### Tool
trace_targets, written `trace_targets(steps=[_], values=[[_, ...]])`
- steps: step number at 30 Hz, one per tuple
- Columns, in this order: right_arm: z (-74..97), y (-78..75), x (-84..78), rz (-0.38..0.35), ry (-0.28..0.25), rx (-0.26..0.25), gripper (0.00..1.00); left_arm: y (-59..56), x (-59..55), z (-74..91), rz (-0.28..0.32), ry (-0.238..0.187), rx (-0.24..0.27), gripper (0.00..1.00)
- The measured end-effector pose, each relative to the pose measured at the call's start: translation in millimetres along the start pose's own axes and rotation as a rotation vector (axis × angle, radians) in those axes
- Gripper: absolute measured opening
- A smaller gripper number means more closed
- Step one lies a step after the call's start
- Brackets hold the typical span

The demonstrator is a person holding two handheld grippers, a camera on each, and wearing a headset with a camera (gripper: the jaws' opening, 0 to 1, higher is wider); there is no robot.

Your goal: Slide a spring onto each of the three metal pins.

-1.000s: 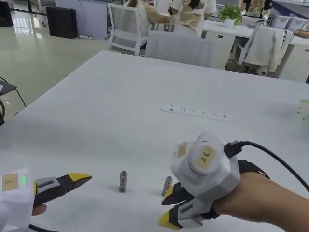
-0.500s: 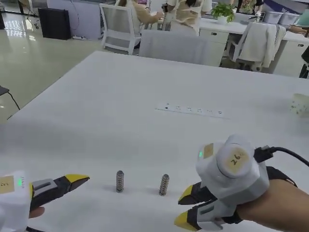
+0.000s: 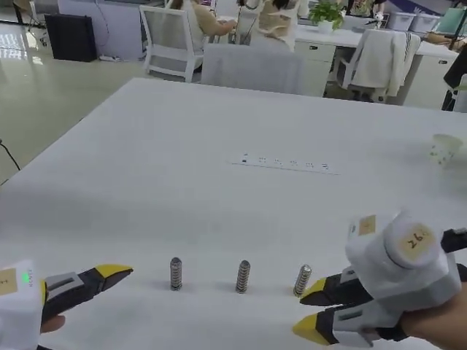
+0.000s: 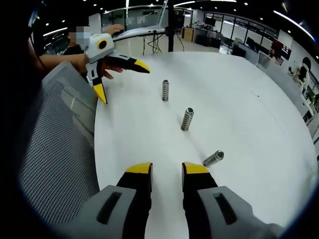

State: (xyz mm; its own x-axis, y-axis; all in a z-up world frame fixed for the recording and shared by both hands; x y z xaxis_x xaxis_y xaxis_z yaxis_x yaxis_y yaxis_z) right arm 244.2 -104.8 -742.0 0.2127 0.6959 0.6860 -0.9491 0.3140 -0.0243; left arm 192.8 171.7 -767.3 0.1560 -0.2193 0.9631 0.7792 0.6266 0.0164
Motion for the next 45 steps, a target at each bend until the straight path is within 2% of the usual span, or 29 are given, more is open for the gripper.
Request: trace_targets(steps=[6,10,17,23,28,36,45], values=[[10.2,-7.1,-13.4,-0.055,-0.033,-0.037,0.23,0.3,0.7,-1.3,0.000,0.000,-0.006,0.79],[16.1,-8.9,-23.0,-0.092,-0.076,-0.052,0.24,0.5,0.7,-2.0,0.003,0.000,-0.008,0.79],[21.5,-4.9,-38.6,-0.127,-0.151,-0.068,0.27,0.3,1.8,-2.8,0.011,-0.006,-0.009,0.79],[24.7,-0.6,-47.1,-0.120,-0.229,-0.090,0.34,-0.2,2.3,-3.0,0.015,-0.008,-0.010,0.79],[26.8,1.4,-50.9,-0.117,-0.302,-0.117,0.44,-0.8,1.7,-2.6,0.026,-0.015,-0.008,0.79],[24.0,0.1,-54.8,-0.108,-0.373,-0.136,0.64,-0.7,0.1,-1.2,0.035,-0.018,-0.006,0.79],[19.4,1.6,-54.9,-0.114,-0.412,-0.151,0.82,-0.8,-0.9,0.2,0.042,-0.020,-0.005,0.79]])
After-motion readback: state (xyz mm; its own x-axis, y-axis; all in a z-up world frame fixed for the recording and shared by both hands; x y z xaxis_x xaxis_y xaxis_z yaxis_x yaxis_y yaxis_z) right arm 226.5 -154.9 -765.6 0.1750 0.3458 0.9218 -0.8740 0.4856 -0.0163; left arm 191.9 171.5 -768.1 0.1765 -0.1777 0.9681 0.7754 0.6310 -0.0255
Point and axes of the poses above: the centre of the closed fingertips' face, and the gripper's own axes: z roughly backward along the fingers, y roughly to its left, x roughly out of its top, the point moved 8 cm from there along z, roughly backward along the fingers, and after that the axes turned 3 degrees about -y, right-handed, at the moved point
